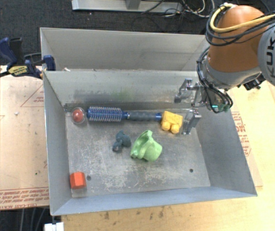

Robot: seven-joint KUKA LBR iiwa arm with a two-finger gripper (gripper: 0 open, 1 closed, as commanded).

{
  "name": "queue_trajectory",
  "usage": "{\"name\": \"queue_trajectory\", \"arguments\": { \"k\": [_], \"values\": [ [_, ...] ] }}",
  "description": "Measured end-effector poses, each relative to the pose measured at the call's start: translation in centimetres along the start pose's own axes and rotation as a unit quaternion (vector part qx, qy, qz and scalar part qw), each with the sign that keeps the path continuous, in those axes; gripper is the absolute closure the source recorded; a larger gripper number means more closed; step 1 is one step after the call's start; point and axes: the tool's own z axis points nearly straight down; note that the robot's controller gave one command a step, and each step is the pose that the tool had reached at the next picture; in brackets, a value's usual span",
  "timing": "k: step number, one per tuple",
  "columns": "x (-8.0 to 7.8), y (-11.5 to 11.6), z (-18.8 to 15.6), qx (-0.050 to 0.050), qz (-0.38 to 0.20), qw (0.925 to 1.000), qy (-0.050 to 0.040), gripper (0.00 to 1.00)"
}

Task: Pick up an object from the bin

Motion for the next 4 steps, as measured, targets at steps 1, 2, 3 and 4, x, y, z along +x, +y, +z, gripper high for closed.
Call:
{"name": "queue_trajectory", "arguments": {
  "k": [1, 2, 3, 4],
  "values": [
    [1.2, -0.5, 12.3, 0.000, -0.013, 0.9999, 0.0007, 0.00],
    [5.1, 5.6, 16.2, 0.001, -0.093, 0.9957, -0.0071, 0.00],
    [5.1, 11.3, 16.3, 0.002, -0.077, 0.9970, -0.0095, 0.00],
    [5.0, 11.2, 16.2, 0.001, -0.076, 0.9971, -0.0106, 1.00]
  ]
}}
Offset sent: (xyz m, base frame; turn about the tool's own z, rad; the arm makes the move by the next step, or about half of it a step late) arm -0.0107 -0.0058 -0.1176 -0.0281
